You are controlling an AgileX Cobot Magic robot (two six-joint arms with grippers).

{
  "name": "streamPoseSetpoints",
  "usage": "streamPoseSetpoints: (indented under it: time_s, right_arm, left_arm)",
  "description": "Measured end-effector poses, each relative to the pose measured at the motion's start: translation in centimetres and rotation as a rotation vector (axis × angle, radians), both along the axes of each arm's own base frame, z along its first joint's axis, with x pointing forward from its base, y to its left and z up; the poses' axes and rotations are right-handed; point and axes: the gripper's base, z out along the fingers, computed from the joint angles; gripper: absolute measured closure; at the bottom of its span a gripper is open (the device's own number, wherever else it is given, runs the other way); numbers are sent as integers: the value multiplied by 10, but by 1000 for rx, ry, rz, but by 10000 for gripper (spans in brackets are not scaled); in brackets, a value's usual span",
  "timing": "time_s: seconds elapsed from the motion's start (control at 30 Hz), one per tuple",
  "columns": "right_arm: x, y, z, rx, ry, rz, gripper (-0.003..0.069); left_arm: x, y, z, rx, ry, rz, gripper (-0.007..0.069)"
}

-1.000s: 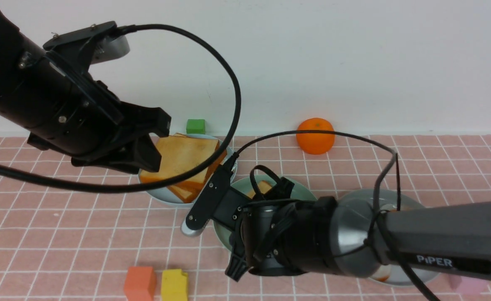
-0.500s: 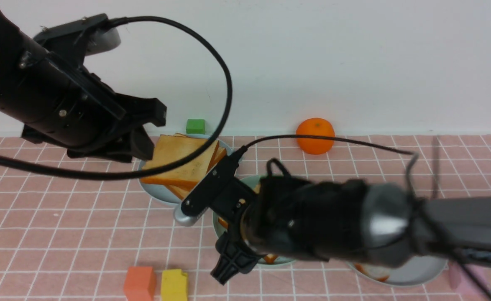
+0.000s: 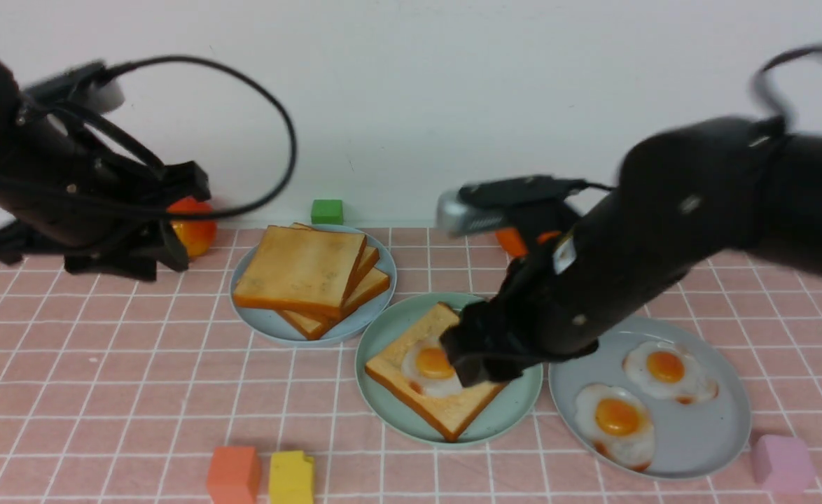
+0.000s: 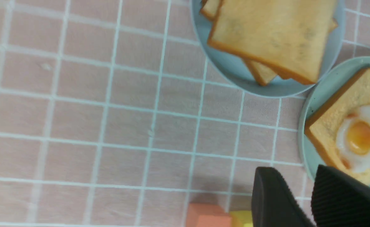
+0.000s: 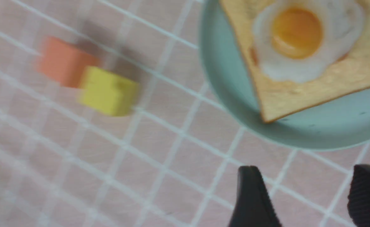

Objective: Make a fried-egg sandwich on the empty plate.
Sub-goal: Use the left arm to grab a slice of bread

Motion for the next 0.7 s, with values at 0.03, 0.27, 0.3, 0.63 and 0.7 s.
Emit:
streamPoseSetpoints:
  time_s: [0.03,0.27,0.3,0.63,0.7]
  right_arm:
    - [-1,-5,9,49,3,-13,227]
    - [-22,-23,30,118,-34,-12,227]
    - [-23,-24,31,120,-35,-11,227]
    - [-53,-37,67,217,-131,38,227]
    - [-56,-39,71,228,-141,43,227]
  left_arm:
    - [11,9,-13,-74,34,17,365]
    - [46,24,-60,-254,79,25,179]
    - [47,24,-61,-263,78,25,172]
    - [82,31,-118,-385,90,206,69]
    - [86,31,-124,-411,89,242,71]
